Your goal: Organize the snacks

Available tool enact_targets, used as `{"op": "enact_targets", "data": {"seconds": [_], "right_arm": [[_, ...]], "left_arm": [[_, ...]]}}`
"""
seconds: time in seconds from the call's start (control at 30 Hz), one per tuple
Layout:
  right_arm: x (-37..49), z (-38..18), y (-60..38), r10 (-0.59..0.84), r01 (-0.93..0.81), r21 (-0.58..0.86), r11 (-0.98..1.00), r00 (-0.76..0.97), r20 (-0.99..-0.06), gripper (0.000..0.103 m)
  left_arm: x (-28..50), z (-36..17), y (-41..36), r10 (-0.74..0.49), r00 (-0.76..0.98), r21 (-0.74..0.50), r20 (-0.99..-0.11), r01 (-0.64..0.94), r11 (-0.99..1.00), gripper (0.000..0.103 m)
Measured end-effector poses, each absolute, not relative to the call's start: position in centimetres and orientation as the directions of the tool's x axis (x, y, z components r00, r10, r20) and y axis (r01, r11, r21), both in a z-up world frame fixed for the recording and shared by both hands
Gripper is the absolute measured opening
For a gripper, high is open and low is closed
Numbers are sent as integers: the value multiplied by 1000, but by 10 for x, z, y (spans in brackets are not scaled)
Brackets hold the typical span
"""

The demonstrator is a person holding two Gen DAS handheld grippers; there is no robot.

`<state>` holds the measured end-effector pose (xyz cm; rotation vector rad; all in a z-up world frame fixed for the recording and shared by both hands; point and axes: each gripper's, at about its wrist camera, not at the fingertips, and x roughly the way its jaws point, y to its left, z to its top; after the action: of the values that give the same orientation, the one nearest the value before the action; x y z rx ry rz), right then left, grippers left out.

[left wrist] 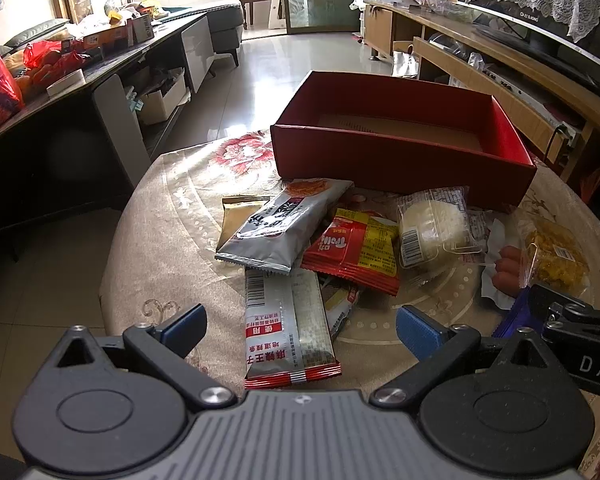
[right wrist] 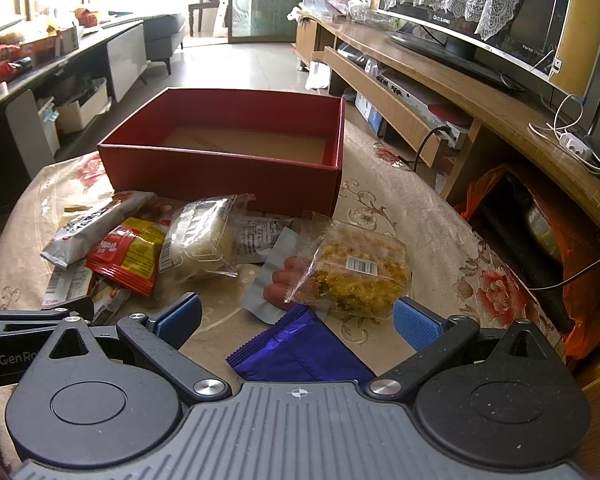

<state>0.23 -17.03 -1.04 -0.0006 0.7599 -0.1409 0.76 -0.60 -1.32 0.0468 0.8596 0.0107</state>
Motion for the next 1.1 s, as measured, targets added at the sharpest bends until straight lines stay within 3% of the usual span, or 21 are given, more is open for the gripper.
{"op": "enact_targets", "data": {"seconds": [1.1], "right_arm": [[5,-13,-174,-97,101,-36,994,700,-708,103]], "left_arm": [[10,-13,-3,-9,650,38,-760,58,998,100]]}}
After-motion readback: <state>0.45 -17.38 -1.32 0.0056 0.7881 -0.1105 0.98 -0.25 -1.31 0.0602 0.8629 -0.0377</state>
